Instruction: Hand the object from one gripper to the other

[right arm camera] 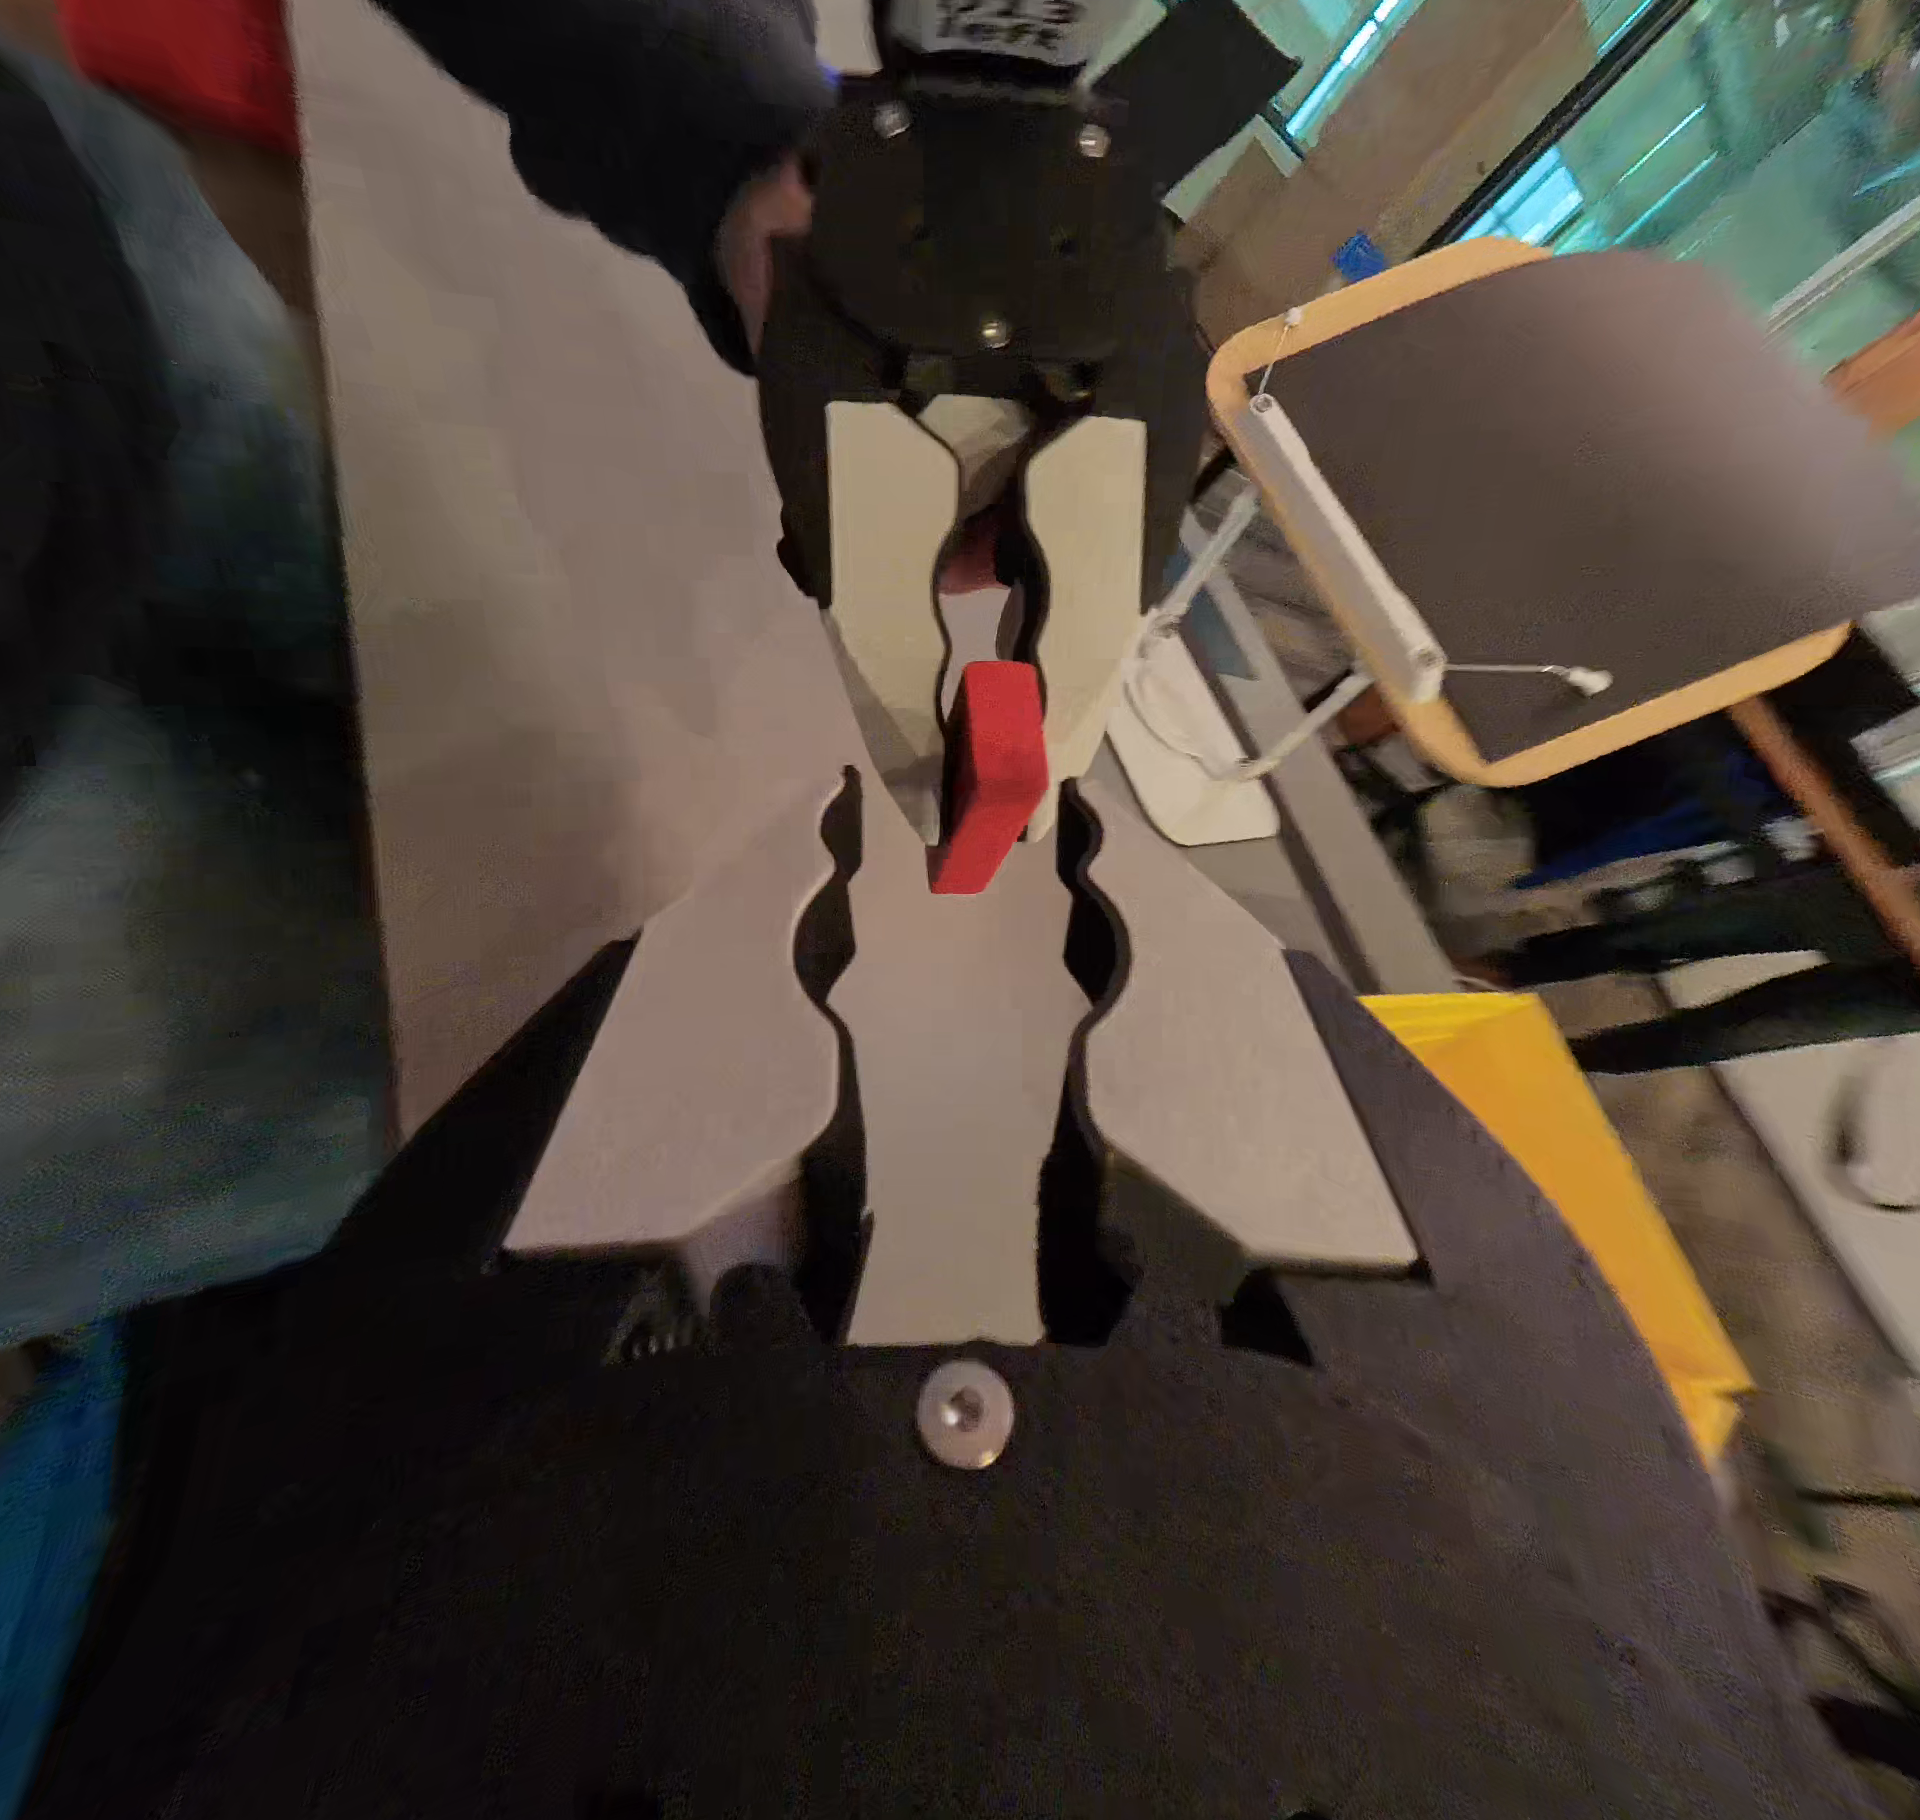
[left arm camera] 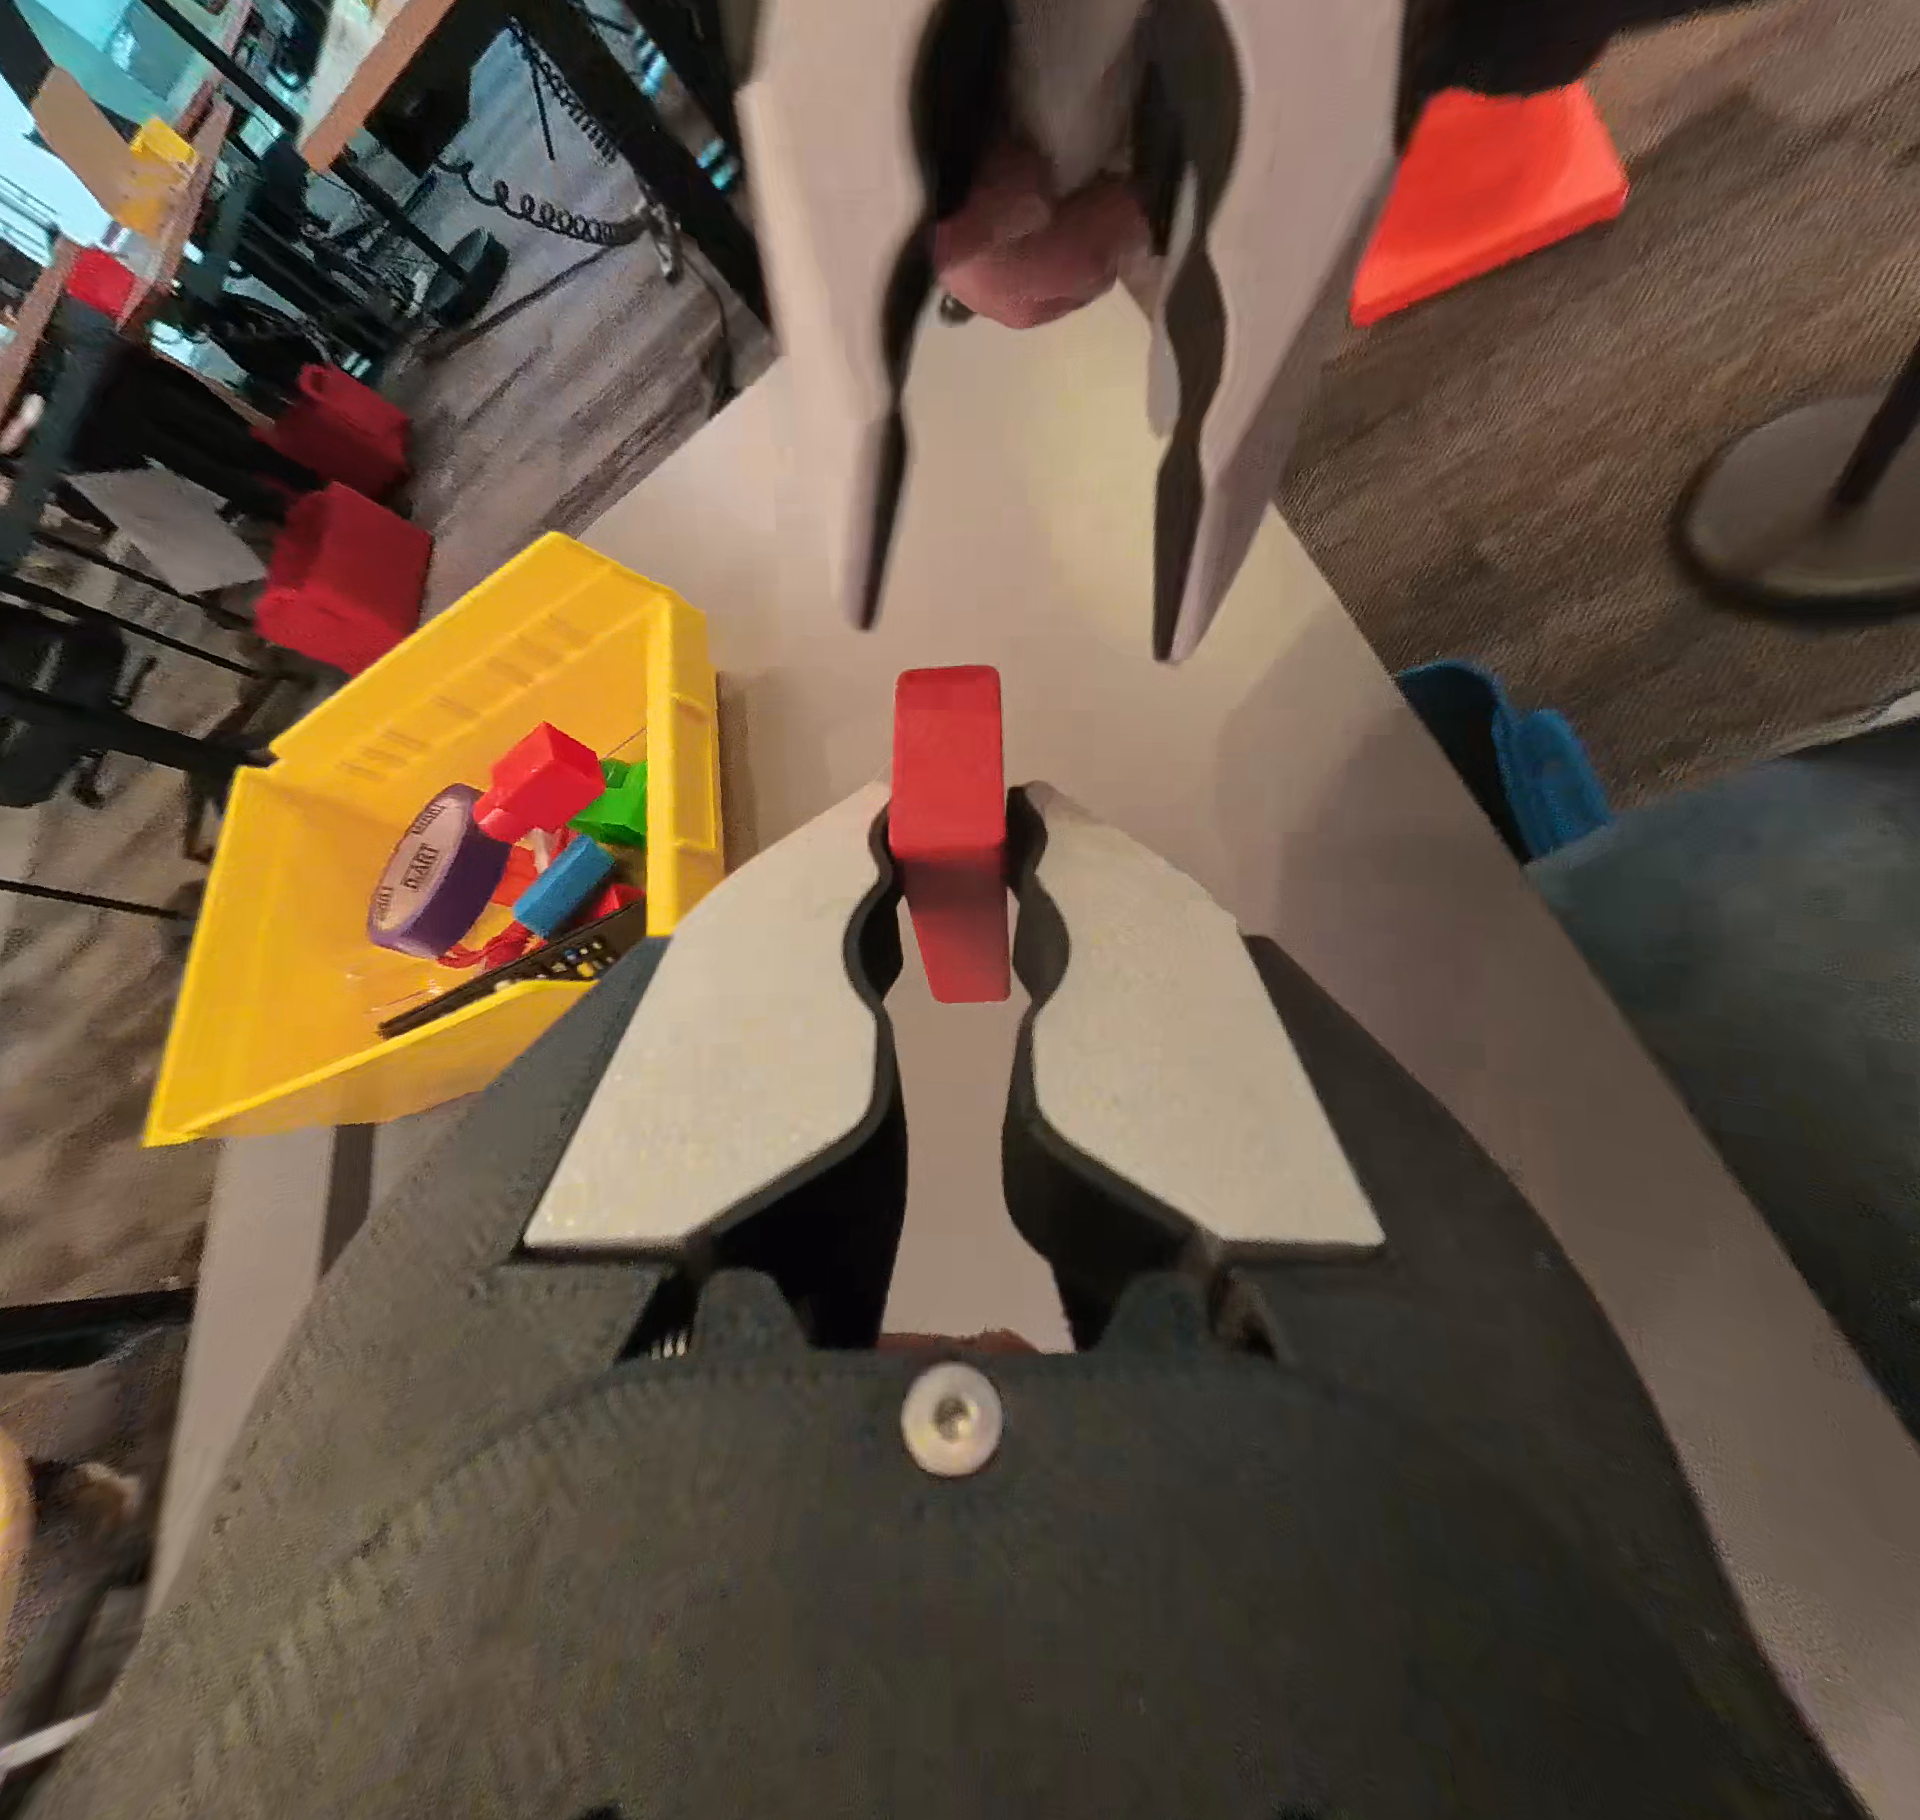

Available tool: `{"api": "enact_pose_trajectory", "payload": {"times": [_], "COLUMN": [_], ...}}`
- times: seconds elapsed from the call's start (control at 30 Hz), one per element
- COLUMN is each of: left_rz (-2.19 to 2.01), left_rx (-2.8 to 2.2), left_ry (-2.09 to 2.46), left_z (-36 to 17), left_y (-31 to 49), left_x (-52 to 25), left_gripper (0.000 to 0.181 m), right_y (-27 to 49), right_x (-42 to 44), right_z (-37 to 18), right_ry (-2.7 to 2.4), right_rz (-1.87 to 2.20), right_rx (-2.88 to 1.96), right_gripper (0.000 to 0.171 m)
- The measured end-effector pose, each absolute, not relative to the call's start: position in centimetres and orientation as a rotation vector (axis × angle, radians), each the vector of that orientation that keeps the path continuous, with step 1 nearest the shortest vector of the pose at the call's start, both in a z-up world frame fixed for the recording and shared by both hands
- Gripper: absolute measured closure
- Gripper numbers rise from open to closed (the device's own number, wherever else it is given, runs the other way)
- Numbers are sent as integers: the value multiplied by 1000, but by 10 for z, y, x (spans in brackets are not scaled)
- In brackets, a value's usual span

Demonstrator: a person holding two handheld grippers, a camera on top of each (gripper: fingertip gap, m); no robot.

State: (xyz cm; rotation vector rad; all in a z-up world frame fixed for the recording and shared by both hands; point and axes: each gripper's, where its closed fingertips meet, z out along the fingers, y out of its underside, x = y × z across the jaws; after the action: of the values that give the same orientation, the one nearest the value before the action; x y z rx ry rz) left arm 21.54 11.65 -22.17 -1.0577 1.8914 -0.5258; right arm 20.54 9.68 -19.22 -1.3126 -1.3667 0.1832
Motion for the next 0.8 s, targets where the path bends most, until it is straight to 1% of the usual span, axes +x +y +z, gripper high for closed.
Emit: {"api": "enact_pose_trajectory", "payload": {"times": [0.13,0.3,0.37,0.57,0.6,0.7,0.77,0.8], "left_rz": [-562,-546,-523,-481,-462,-334,-149,-60], "left_rx": [-1083,-1056,-1039,-993,-970,-865,-729,-647], "left_ry": [1894,1934,1935,1927,1908,1858,1796,1775], "left_z": [-220,-225,-225,-224,-221,-214,-208,-206], "left_y": [117,110,111,113,114,120,124,124], "left_x": [215,214,213,214,214,213,212,212], "left_gripper": [164,164,164,162,158,136,113,106], "right_y": [104,110,109,110,110,113,114,115], "right_x": [200,197,196,197,198,205,209,211], "right_z": [-193,-200,-201,-200,-197,-182,-180,-180], "right_ry": [-1381,-1395,-1395,-1298,-1249,-1047,-937,-886], "right_rz": [61,77,120,326,419,769,998,1104], "right_rx": [-1291,-1333,-1350,-1466,-1492,-1557,-1603,-1620], "right_gripper": [147,151,157,158,158,158,158,158]}}
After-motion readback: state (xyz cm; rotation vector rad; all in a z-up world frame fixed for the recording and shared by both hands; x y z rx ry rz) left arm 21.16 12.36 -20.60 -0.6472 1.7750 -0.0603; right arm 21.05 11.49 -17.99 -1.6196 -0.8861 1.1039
